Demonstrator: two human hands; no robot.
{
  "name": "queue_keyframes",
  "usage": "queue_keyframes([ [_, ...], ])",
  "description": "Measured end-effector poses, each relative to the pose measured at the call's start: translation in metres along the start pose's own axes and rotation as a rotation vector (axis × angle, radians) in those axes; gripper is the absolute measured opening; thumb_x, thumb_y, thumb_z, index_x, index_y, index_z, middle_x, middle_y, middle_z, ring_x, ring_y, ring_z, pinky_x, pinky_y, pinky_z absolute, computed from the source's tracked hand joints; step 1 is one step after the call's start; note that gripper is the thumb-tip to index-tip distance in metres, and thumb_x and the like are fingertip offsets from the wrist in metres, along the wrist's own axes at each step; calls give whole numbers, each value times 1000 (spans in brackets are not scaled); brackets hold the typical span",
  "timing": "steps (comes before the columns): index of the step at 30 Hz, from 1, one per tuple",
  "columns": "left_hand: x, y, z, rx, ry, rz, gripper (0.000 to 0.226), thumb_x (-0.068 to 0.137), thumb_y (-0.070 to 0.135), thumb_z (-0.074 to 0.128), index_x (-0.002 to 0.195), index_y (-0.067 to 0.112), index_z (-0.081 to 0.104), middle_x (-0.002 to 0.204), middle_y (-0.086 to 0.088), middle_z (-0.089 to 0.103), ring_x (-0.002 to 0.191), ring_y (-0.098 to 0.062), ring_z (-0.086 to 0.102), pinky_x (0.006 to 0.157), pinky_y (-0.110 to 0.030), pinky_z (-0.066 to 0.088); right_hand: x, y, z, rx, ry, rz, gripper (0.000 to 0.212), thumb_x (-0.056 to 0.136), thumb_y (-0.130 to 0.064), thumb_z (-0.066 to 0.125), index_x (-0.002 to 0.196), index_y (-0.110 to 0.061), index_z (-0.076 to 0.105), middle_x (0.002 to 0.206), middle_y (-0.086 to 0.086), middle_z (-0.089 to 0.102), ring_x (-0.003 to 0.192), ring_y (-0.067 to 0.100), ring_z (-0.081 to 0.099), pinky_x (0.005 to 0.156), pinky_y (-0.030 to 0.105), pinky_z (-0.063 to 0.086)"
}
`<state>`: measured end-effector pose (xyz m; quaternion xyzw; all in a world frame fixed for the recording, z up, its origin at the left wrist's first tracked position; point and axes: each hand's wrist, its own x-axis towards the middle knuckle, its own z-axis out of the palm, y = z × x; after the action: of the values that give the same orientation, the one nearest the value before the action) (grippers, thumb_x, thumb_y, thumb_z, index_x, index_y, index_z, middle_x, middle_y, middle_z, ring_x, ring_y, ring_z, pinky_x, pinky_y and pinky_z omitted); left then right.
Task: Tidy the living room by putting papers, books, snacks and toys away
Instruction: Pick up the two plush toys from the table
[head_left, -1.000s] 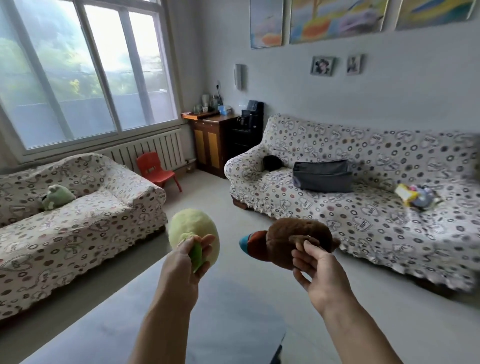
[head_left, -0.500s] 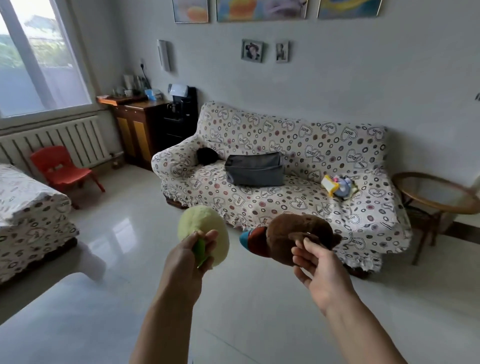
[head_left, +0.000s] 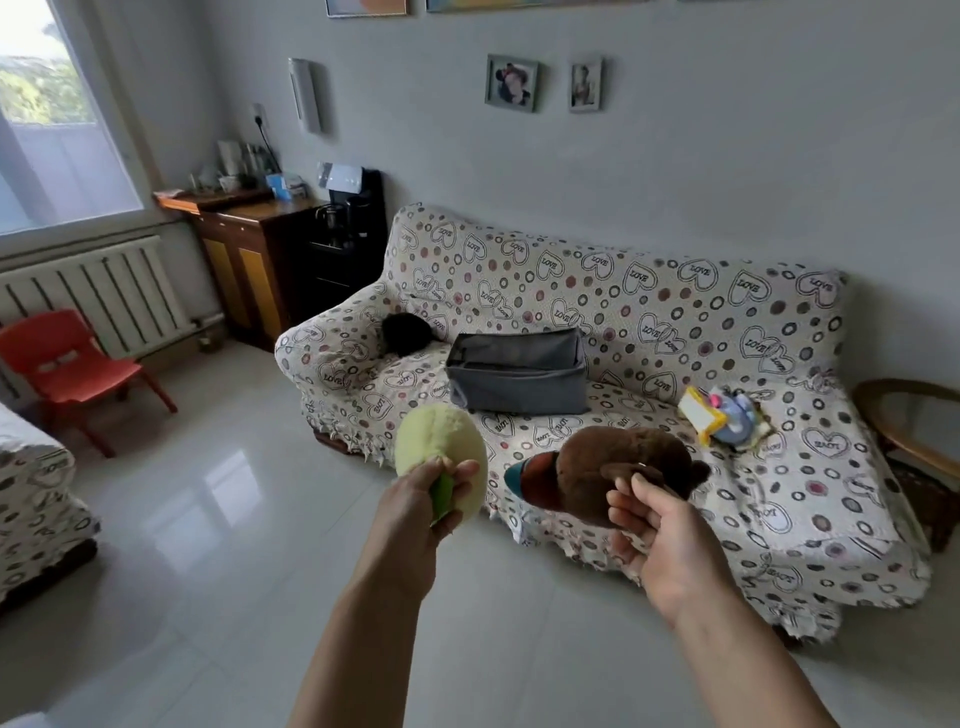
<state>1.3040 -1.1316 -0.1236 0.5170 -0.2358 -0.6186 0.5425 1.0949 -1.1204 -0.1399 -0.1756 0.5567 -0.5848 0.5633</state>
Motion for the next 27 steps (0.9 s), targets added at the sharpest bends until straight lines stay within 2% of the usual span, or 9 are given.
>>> queue_keyframes([
  [7,132,39,44,140,-38,-15,22,99,19,41,80,22,52,94,-2,74,92,-14,61,72,-28,41,114,-28,63,18,16,-6,15,91,-19,58,83,-14,70,82,1,69,75,11,58,66,27,44],
  [12,221,41,62,242,-18,-23,24,99,21,43,77,22,55,98,-2,75,97,-18,59,70,-28,41,196,-32,103,-20,35,27,13,90,-20,61,87,-13,71,84,1,69,77,12,59,69,28,45],
  [18,322,58,88,278,16,-44,24,100,21,44,81,18,58,100,-6,75,98,-21,60,70,-29,42,305,-53,148,-56,10,31,12,91,-16,60,88,-10,71,82,2,67,76,13,56,64,28,44],
  [22,400,77,119,311,52,-53,22,99,22,45,83,16,59,106,-11,73,109,-28,60,72,-30,44,387,-75,182,-87,8,66,12,89,-16,62,91,-9,72,83,3,68,77,14,57,65,28,44],
  [25,448,91,143,316,54,-56,23,99,19,44,82,14,59,102,-10,74,99,-23,61,77,-32,41,438,-91,204,-104,3,62,12,89,-17,62,90,-11,72,81,2,68,75,13,57,65,27,43],
  [27,474,100,155,325,53,-66,21,100,17,43,85,13,58,96,-7,74,89,-18,61,73,-30,40,467,-99,216,-121,-1,57,12,90,-17,61,89,-13,72,80,1,67,74,12,56,65,27,43],
])
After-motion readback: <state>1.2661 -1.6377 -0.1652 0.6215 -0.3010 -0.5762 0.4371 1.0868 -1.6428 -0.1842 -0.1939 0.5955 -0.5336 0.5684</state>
